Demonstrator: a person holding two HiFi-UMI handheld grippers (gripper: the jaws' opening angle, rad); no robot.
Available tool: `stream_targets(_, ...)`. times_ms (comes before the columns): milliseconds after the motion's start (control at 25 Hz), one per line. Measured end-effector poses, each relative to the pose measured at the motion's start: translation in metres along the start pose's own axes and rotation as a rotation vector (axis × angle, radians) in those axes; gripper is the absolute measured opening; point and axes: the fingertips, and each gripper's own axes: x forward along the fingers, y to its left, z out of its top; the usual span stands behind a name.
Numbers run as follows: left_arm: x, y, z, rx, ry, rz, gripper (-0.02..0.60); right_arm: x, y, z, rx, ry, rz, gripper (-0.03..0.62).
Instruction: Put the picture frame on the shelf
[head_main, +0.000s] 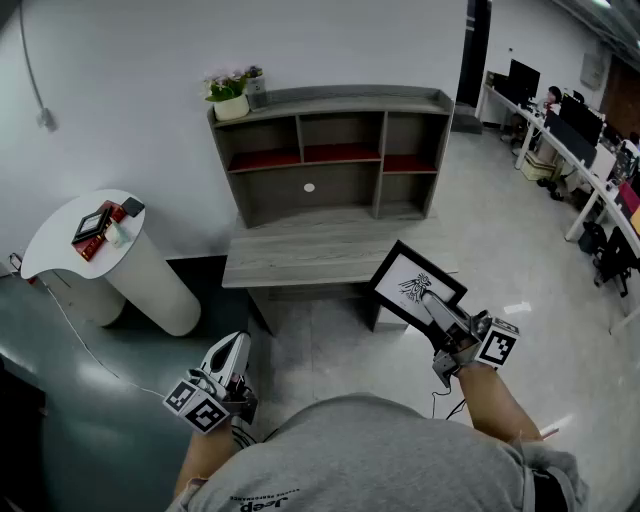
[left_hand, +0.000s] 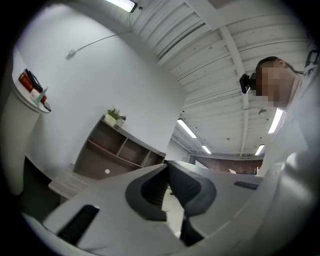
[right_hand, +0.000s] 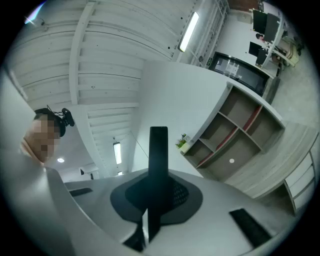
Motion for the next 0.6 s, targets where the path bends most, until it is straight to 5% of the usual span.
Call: stream_targets(600, 0.0100, -0.0038, -0.0081, 0.003, -0.002, -0.001, 0.025, -0.0057, -0.0079, 0.0058, 0.026, -0.013, 0.032, 0.014)
